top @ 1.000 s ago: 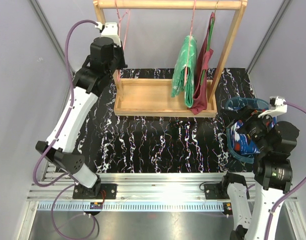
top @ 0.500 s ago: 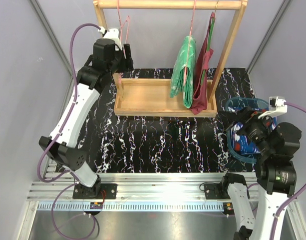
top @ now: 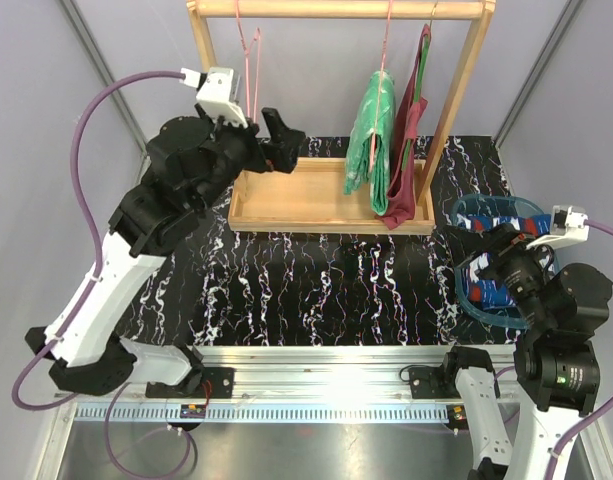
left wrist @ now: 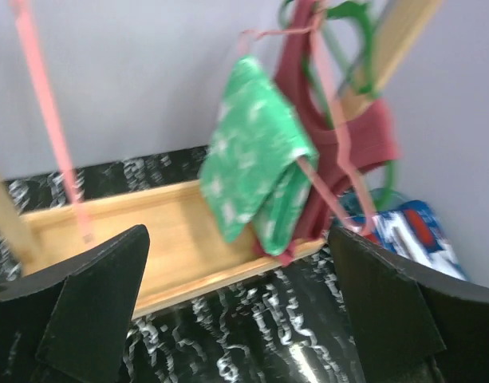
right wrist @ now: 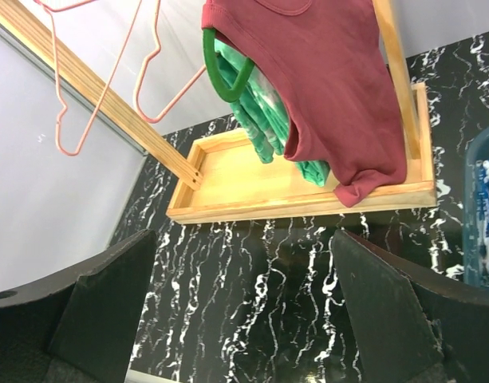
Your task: Remove the trousers from the hanger
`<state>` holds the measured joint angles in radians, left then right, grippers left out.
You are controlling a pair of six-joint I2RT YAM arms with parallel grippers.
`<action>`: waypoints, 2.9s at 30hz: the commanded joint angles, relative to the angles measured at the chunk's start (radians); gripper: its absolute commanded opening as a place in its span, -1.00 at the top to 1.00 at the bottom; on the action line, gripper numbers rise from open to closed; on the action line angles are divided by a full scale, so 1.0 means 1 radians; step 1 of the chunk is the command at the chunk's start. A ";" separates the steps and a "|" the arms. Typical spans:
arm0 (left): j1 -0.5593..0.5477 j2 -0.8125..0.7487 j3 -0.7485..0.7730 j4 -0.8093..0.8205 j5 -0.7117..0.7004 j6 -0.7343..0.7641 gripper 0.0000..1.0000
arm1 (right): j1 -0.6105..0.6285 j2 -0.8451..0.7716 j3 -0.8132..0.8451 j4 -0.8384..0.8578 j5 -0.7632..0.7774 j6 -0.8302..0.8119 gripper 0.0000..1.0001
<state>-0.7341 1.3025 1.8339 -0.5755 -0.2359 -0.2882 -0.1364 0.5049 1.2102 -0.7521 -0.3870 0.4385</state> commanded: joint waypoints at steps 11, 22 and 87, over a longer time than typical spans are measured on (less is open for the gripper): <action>-0.174 0.537 0.579 -0.109 -0.132 0.104 -0.86 | 0.020 -0.035 -0.061 -0.013 -0.090 0.095 -0.99; -0.111 0.725 0.645 -0.034 -0.172 0.067 0.11 | 0.052 -0.068 -0.077 -0.024 -0.079 0.072 -0.99; -0.238 -0.032 -0.013 0.293 -0.350 -0.242 1.00 | 0.986 0.661 0.055 0.743 0.773 -0.488 -0.88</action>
<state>-0.9543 1.3666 1.8217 -0.5442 -0.5262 -0.4606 0.8234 1.1549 1.2949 -0.2432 0.2642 -0.0475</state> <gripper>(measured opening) 0.027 0.950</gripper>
